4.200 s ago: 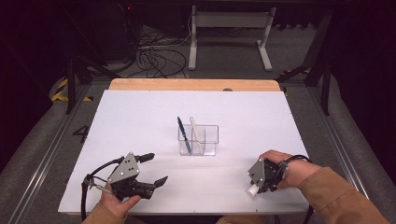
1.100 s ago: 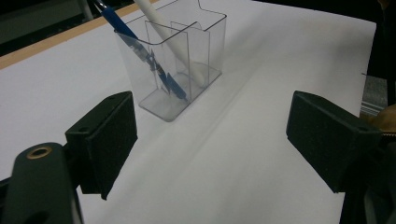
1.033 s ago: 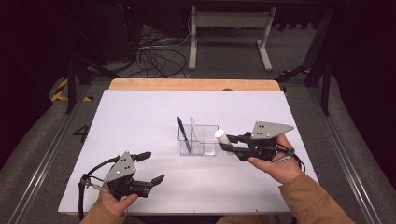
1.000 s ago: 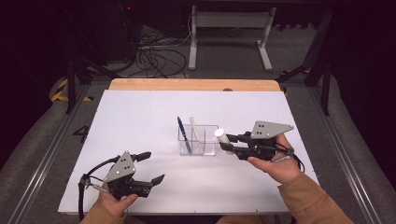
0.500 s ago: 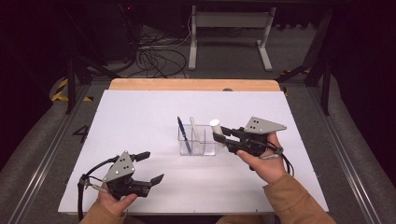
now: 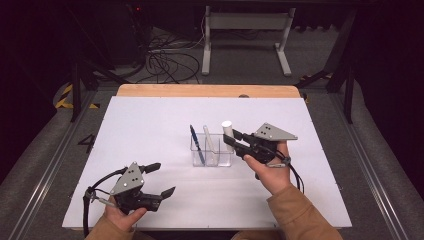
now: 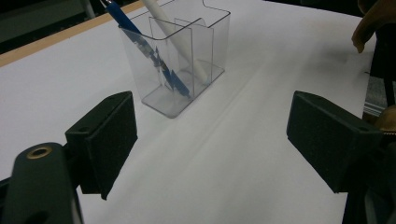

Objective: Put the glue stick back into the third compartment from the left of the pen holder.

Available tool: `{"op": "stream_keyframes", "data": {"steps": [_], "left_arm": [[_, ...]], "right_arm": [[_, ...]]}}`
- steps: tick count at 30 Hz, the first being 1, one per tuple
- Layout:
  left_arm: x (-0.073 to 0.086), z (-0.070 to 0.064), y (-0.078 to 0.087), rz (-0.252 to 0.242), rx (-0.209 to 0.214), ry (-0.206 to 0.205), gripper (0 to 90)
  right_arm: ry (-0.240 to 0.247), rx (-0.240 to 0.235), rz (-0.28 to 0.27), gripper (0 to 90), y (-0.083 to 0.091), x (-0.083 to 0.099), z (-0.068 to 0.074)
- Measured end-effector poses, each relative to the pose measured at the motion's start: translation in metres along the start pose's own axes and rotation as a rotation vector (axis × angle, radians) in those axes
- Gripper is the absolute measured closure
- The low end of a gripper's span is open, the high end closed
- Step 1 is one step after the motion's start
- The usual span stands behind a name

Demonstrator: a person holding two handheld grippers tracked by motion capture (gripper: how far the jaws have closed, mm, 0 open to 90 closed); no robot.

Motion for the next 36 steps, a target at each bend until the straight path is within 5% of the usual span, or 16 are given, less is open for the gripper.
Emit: {"op": "stream_keyframes", "data": {"steps": [12, 36], "left_arm": [[0.001, 0.0, -0.001, 0.001, 0.003, 0.004, 17.0], [0.002, 0.002, 0.0, 0.003, -0.003, 0.0, 17.0]], "right_arm": [[-0.023, 0.042, -0.03, 69.1, -0.017, 0.011, 0.001], [0.066, 0.077, 0.022, 68.7, -0.029, 0.024, -0.007]]}}
Point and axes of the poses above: each handheld gripper's, and its own axes: y roughly backward along the jaws, x roughly out of its underside, z roughly to its left, the point moved 7 cm from there along -y, roughly forward along the jaws, and after that the axes turned 9 degrees about x, right-handed, at the moved point
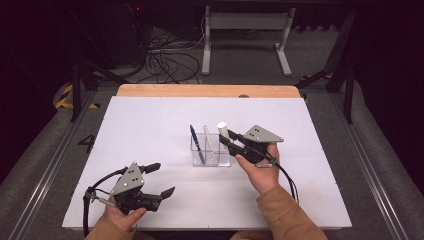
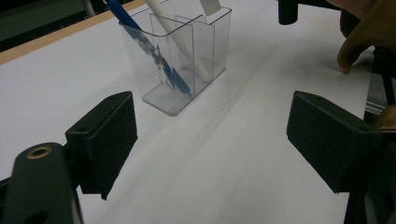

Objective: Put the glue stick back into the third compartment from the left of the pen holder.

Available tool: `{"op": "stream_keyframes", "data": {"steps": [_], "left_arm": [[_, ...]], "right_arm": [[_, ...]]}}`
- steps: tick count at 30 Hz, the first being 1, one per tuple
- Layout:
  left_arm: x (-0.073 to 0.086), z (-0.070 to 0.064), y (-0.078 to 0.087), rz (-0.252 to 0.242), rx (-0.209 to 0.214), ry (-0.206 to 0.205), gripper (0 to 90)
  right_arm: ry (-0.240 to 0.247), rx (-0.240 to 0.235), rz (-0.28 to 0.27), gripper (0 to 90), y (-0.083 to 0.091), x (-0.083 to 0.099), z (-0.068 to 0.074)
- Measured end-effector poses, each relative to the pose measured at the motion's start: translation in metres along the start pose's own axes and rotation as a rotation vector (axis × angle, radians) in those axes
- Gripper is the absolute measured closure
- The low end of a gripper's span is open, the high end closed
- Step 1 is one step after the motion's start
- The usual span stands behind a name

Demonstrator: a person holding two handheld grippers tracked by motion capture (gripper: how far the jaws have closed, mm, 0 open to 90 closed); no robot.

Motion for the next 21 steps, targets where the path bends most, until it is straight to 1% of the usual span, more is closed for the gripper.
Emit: {"op": "stream_keyframes", "data": {"steps": [1, 2, 3, 4, 6, 9, 12, 15, 21], "left_arm": [[0.0, 0.0, 0.0, -0.001, 0.0, 0.001, 17.0], [0.0, 0.0, 0.0, -0.001, 0.0, 0.001, 17.0], [0.0, 0.0, 0.0, 0.0, -0.001, 0.001, 17.0], [0.0, 0.001, 0.001, 0.0, -0.002, 0.001, 17.0], [0.0, 0.001, 0.001, -0.001, -0.002, 0.002, 17.0], [0.001, 0.002, 0.001, 0.0, -0.005, 0.003, 17.0], [0.001, 0.002, 0.002, -0.001, -0.009, 0.004, 17.0], [0.001, 0.004, 0.003, -0.007, -0.011, 0.01, 17.0], [0.001, 0.005, 0.006, -0.011, -0.016, 0.014, 16.9]], "right_arm": [[-0.001, -0.006, 0.012, 68.1, 0.0, 0.001, 0.0], [0.003, -0.013, 0.015, 64.6, -0.001, 0.002, 0.0], [-0.001, -0.016, 0.01, 53.5, -0.001, 0.002, 0.0], [-0.002, -0.015, 0.004, 45.6, -0.002, 0.001, 0.0], [0.015, -0.011, -0.001, 42.9, 0.001, -0.001, -0.001], [0.032, -0.007, -0.003, 33.4, 0.004, -0.004, -0.003], [0.035, -0.019, -0.001, 30.1, 0.006, -0.006, -0.003], [0.048, -0.022, -0.014, 25.8, 0.009, -0.009, -0.002], [0.054, -0.024, -0.042, 24.4, 0.016, -0.017, -0.003]]}}
Point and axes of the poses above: each handheld gripper's, and its own axes: y roughly backward along the jaws, x roughly out of its underside, z roughly to its left, the point moved 7 cm from there along -y, roughly forward along the jaws, and after that the axes turned 9 degrees about x, right-handed, at the moved point
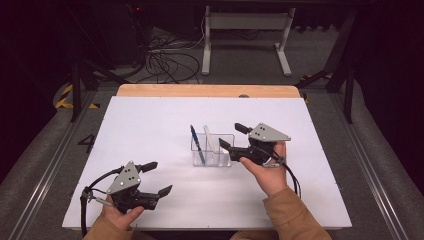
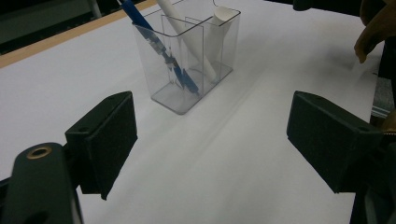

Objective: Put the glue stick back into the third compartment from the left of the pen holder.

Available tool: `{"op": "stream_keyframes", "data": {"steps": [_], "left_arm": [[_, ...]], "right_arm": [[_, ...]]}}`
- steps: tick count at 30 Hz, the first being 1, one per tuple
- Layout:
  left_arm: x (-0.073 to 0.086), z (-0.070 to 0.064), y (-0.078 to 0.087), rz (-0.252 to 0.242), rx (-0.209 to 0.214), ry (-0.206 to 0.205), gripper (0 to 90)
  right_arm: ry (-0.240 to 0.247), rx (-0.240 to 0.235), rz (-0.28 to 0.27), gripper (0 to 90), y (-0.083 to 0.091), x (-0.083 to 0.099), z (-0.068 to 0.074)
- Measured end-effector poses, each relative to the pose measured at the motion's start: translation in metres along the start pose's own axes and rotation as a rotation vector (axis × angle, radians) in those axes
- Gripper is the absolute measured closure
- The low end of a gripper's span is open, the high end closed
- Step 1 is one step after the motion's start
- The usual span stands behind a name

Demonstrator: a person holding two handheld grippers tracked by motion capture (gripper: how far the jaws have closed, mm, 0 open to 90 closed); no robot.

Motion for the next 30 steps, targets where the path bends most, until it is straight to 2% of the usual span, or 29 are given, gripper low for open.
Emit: {"op": "stream_keyframes", "data": {"steps": [5, 11, 14, 23, 30], "left_arm": [[0.0, 0.003, 0.004, -0.009, -0.017, 0.001, 16.9], [0.001, 0.006, 0.01, -0.023, -0.034, 0.009, 16.9], [0.001, 0.008, 0.012, -0.032, -0.045, 0.01, 16.7], [0.003, 0.011, 0.016, -0.047, -0.061, 0.022, 16.1], [0.004, 0.014, 0.018, -0.058, -0.081, 0.027, 16.0]], "right_arm": [[0.015, -0.005, -0.014, 23.8, 0.008, -0.006, -0.001], [0.033, -0.015, -0.04, 23.0, 0.026, -0.012, -0.005], [0.04, -0.017, -0.037, 22.2, 0.034, -0.012, -0.006], [0.077, -0.01, -0.014, 21.4, 0.055, -0.001, -0.015], [0.102, -0.027, 0.011, 21.5, 0.069, 0.013, -0.019]]}}
Point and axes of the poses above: each handheld gripper's, and its own axes: y roughly backward along the jaws, x roughly out of its underside, z roughly to its left, the point moved 7 cm from there along -y, roughly forward along the jaws, and after that the axes turned 9 degrees about x, right-handed, at the moved point
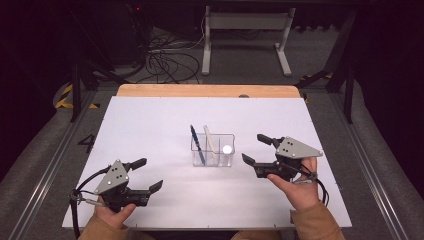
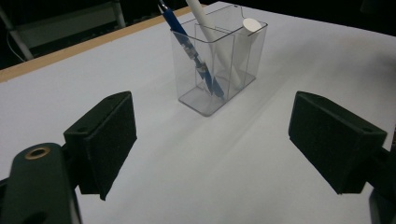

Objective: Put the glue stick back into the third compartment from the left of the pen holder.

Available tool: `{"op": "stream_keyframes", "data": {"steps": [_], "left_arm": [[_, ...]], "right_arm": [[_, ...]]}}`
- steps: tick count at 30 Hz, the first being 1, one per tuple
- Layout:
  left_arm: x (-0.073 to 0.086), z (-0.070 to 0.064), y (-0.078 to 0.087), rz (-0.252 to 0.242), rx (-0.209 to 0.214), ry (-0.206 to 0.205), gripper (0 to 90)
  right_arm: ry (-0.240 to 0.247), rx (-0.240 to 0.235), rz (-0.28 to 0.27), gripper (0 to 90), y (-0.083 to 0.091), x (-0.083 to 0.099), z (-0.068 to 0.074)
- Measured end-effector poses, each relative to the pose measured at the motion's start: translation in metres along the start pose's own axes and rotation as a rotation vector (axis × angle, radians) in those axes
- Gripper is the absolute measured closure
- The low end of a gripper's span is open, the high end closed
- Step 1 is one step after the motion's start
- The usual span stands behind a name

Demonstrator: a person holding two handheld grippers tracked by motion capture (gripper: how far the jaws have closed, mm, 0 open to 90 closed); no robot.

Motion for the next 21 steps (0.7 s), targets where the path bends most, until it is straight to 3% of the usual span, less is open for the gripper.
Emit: {"op": "stream_keyframes", "data": {"steps": [15, 21], "left_arm": [[0.005, 0.001, 0.003, 0.004, -0.023, -0.003, 15.9], [0.008, 0.003, 0.005, -0.001, -0.028, 0.004, 15.9]], "right_arm": [[-0.034, -0.007, 0.017, 23.8, 0.017, 0.043, -0.017], [-0.036, 0.001, 0.057, 23.7, 0.026, 0.062, -0.02]]}}
Point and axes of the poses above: each handheld gripper's, and its own axes: y roughly backward along the jaws, x roughly out of its underside, z roughly to its left, the point moved 7 cm from there along -y, roughly forward along the jaws, and after that the axes turned 9 degrees about x, right-handed, at the moved point
